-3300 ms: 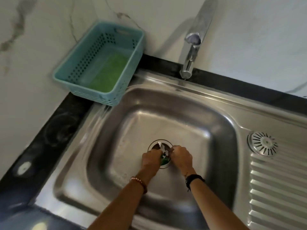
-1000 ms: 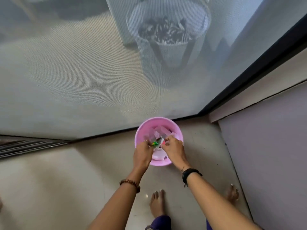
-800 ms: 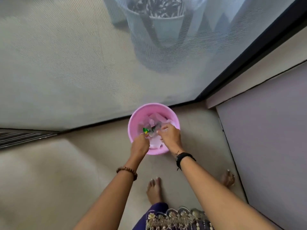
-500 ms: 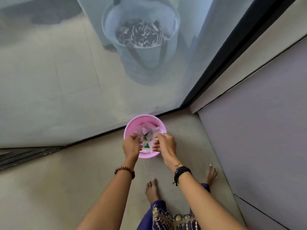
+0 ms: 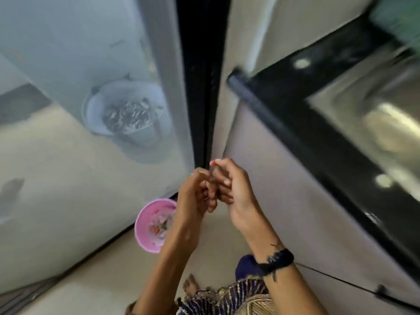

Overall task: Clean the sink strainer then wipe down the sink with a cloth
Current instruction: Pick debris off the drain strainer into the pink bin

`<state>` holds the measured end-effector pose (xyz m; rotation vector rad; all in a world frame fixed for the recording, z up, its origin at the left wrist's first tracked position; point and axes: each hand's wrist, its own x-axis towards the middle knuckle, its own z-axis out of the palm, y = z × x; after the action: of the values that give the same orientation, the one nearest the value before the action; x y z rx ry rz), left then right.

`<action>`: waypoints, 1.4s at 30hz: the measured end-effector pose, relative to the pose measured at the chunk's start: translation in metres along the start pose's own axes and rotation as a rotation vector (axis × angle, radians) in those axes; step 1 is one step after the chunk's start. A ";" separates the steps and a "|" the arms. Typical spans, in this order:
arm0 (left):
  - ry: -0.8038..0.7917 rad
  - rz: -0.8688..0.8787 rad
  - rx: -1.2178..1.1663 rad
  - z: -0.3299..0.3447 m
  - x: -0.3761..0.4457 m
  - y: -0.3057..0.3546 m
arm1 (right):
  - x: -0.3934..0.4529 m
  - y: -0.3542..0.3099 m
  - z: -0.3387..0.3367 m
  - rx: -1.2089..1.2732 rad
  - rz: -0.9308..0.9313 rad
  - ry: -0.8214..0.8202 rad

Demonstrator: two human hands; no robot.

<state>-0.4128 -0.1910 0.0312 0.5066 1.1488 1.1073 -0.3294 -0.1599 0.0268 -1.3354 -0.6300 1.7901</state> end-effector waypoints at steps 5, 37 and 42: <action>-0.509 0.193 0.263 0.139 -0.032 0.056 | -0.085 -0.145 -0.076 0.024 -0.382 0.056; -0.654 -0.072 1.857 0.410 0.195 -0.209 | 0.058 -0.119 -0.472 -1.752 -0.069 0.474; -0.697 -0.008 1.878 0.411 0.185 -0.217 | 0.051 -0.122 -0.468 -1.694 -0.145 0.508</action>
<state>0.0509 -0.0352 -0.0721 2.0680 1.2186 -0.5371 0.1432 -0.0817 -0.0565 -2.4795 -2.0150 0.3865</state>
